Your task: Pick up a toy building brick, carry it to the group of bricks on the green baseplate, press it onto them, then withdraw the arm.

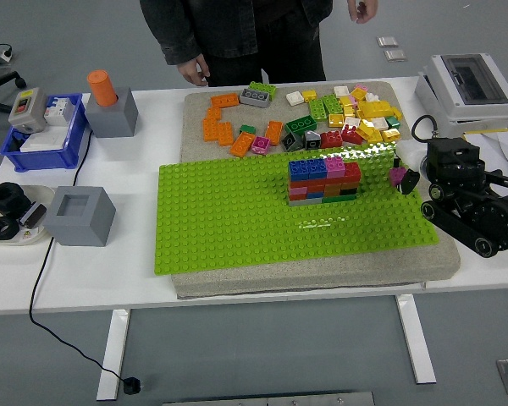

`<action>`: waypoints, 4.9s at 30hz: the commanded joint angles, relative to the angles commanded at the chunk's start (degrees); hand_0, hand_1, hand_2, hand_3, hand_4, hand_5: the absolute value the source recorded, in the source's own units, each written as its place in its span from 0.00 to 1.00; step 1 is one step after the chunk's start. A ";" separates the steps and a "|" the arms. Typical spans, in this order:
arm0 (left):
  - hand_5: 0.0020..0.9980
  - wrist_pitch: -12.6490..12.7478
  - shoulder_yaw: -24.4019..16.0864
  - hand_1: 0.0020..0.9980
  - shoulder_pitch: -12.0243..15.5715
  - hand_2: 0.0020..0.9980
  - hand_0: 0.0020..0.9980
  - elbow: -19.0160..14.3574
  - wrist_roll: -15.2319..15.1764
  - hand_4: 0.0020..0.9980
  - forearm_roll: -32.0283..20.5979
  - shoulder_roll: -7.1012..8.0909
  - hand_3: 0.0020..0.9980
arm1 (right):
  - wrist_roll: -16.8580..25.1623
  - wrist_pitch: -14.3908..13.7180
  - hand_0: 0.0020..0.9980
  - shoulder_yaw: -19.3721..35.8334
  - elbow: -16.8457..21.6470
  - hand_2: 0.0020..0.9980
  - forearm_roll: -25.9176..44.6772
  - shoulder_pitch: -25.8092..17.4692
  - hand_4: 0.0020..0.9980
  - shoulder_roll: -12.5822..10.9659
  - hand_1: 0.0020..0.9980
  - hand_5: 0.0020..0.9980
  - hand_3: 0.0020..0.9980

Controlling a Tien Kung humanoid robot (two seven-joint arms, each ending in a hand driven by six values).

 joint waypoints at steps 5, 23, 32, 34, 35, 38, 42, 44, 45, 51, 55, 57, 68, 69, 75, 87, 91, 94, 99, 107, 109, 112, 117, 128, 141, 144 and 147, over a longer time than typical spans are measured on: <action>0.23 0.00 -0.03 0.59 0.11 0.55 0.63 0.00 -0.02 0.61 -0.02 -0.04 0.58 | -0.29 -0.31 0.90 2.02 1.60 0.87 -0.46 0.07 0.60 -0.78 0.85 0.08 0.58; 0.22 0.11 -0.09 0.59 0.74 0.55 0.63 0.00 -0.15 0.61 -0.31 -0.65 0.58 | -1.73 -2.74 0.90 17.67 21.14 0.86 -0.41 -7.66 0.56 -6.61 0.85 0.06 0.59; 0.22 0.15 0.04 0.59 0.86 0.55 0.63 0.00 -0.17 0.62 -0.50 -0.81 0.58 | -1.64 -3.36 0.90 19.22 25.33 0.86 0.07 -10.15 0.55 -5.71 0.85 0.05 0.59; 0.22 0.15 0.10 0.59 0.90 0.55 0.63 0.00 -0.15 0.62 -0.58 -0.83 0.58 | -1.60 -3.52 0.90 19.39 25.83 0.86 0.05 -10.69 0.55 -5.68 0.85 0.05 0.59; 0.22 0.16 0.13 0.59 0.93 0.55 0.63 0.00 -0.15 0.62 -0.62 -0.84 0.58 | -1.59 -3.57 0.90 19.34 25.98 0.86 0.08 -10.90 0.55 -5.67 0.85 0.05 0.59; 0.22 0.17 0.15 0.59 0.98 0.55 0.63 0.00 -0.13 0.62 -0.67 -0.85 0.58 | -1.54 -3.70 0.90 19.04 26.34 0.86 0.21 -11.42 0.55 -5.60 0.85 0.05 0.59; 0.22 0.15 0.14 0.59 1.00 0.55 0.63 0.00 -0.16 0.62 -0.63 -0.87 0.58 | -1.50 -3.85 0.89 18.78 26.71 0.86 0.32 -11.82 0.55 -5.42 0.85 0.05 0.59; 0.22 0.15 0.13 0.59 1.00 0.55 0.63 0.00 -0.17 0.62 -0.63 -0.87 0.58 | -1.49 -3.90 0.89 18.56 26.95 0.86 0.39 -11.92 0.55 -5.33 0.85 0.05 0.59; 0.22 0.14 0.13 0.59 1.00 0.55 0.63 0.00 -0.17 0.62 -0.63 -0.87 0.58 | -1.48 -3.92 0.89 18.46 27.06 0.86 0.43 -11.96 0.55 -5.28 0.85 0.05 0.59; 0.22 0.14 0.12 0.59 0.98 0.55 0.63 0.00 -0.16 0.62 -0.61 -0.88 0.58 | -1.45 -4.01 0.90 17.71 27.45 0.86 0.68 -12.12 0.55 -4.85 0.84 0.05 0.59; 0.22 0.14 0.11 0.59 0.99 0.55 0.63 0.00 -0.16 0.62 -0.60 -0.88 0.58 | -1.48 -4.00 0.90 17.34 27.55 0.86 0.81 -12.16 0.55 -4.73 0.84 0.05 0.59; 0.22 0.15 0.14 0.59 1.00 0.55 0.63 0.00 -0.15 0.62 -0.61 -0.89 0.58 | -1.50 -4.00 0.90 17.12 27.60 0.86 0.88 -12.17 0.55 -4.65 0.84 0.05 0.59; 0.22 0.15 0.21 0.59 0.97 0.55 0.63 0.00 -0.16 0.62 -0.59 -0.90 0.58 | -1.46 -4.04 0.89 16.35 27.22 0.86 1.22 -11.99 0.55 -4.23 0.84 0.05 0.59; 0.22 0.15 0.21 0.59 0.95 0.55 0.63 0.00 -0.17 0.62 -0.57 -0.90 0.58 | -1.46 -4.04 0.89 16.30 27.05 0.86 1.27 -11.98 0.55 -4.19 0.84 0.05 0.59; 0.22 0.15 0.32 0.59 0.93 0.55 0.63 0.00 -0.16 0.61 -0.67 -0.87 0.58 | -1.44 -4.02 0.90 16.04 26.75 0.86 1.37 -11.94 0.55 -4.14 0.84 0.05 0.59; 0.21 0.15 0.57 0.59 0.95 0.55 0.63 0.00 -0.24 0.61 -0.84 -0.86 0.58 | -1.41 -4.04 0.90 15.61 26.63 0.86 1.39 -11.93 0.55 -4.03 0.84 0.05 0.59; 0.21 0.15 0.61 0.59 0.94 0.55 0.63 0.00 -0.25 0.61 -0.86 -0.86 0.58 | -1.42 -4.06 0.90 15.64 26.81 0.86 1.30 -11.95 0.55 -4.05 0.84 0.05 0.59; 0.21 0.15 0.65 0.59 0.96 0.55 0.63 0.00 -0.27 0.61 -0.89 -0.87 0.58 | -1.41 -4.08 0.90 15.62 26.89 0.86 1.27 -11.98 0.55 -4.06 0.84 0.05 0.59; 0.21 0.16 0.74 0.59 0.99 0.55 0.63 0.00 -0.28 0.61 -0.94 -0.87 0.58 | -1.39 -4.12 0.90 15.62 26.94 0.86 1.24 -12.01 0.55 -4.09 0.84 0.05 0.59; 0.21 0.16 0.77 0.59 0.91 0.55 0.63 0.00 -0.32 0.61 -0.91 -0.84 0.58 | -1.28 -4.28 0.90 15.48 26.61 0.86 1.40 -12.00 0.56 -3.98 0.84 0.05 0.59; 0.21 0.16 0.77 0.59 0.86 0.55 0.63 0.00 -0.33 0.61 -0.90 -0.84 0.58 | -1.21 -4.35 0.90 15.53 26.41 0.86 1.42 -11.97 0.56 -3.96 0.84 0.05 0.61; 0.21 0.17 0.76 0.59 0.80 0.55 0.63 0.00 -0.34 0.61 -0.88 -0.81 0.58 | -1.11 -4.46 0.90 15.54 26.14 0.86 1.47 -11.86 0.56 -3.92 0.84 0.05 0.61; 0.21 0.17 0.81 0.59 0.73 0.55 0.63 0.00 -0.37 0.61 -0.89 -0.78 0.58 | -0.96 -4.63 0.89 15.43 25.80 0.86 1.54 -11.69 0.56 -3.76 0.84 0.05 0.62; 0.21 0.19 0.84 0.59 0.65 0.55 0.63 0.00 -0.42 0.61 -0.91 -0.73 0.58 | -0.86 -4.84 0.90 15.03 25.44 0.86 1.89 -11.50 0.57 -3.66 0.84 0.06 0.67; 0.21 0.20 0.87 0.59 0.62 0.55 0.63 0.00 -0.46 0.61 -0.96 -0.70 0.58 | -0.99 -4.76 0.90 14.89 25.28 0.87 2.11 -11.40 0.60 -3.79 0.84 0.04 0.67; 0.21 0.20 0.88 0.59 0.62 0.55 0.63 0.00 -0.48 0.61 -0.97 -0.69 0.58 | -1.03 -4.72 0.90 14.82 25.28 0.87 2.15 -11.37 0.63 -3.82 0.84 0.05 0.67; 0.21 0.21 0.92 0.59 0.62 0.55 0.63 0.00 -0.50 0.61 -1.02 -0.69 0.58 | -1.07 -4.67 0.90 14.78 25.26 0.87 2.17 -11.35 0.63 -3.82 0.84 0.05 0.67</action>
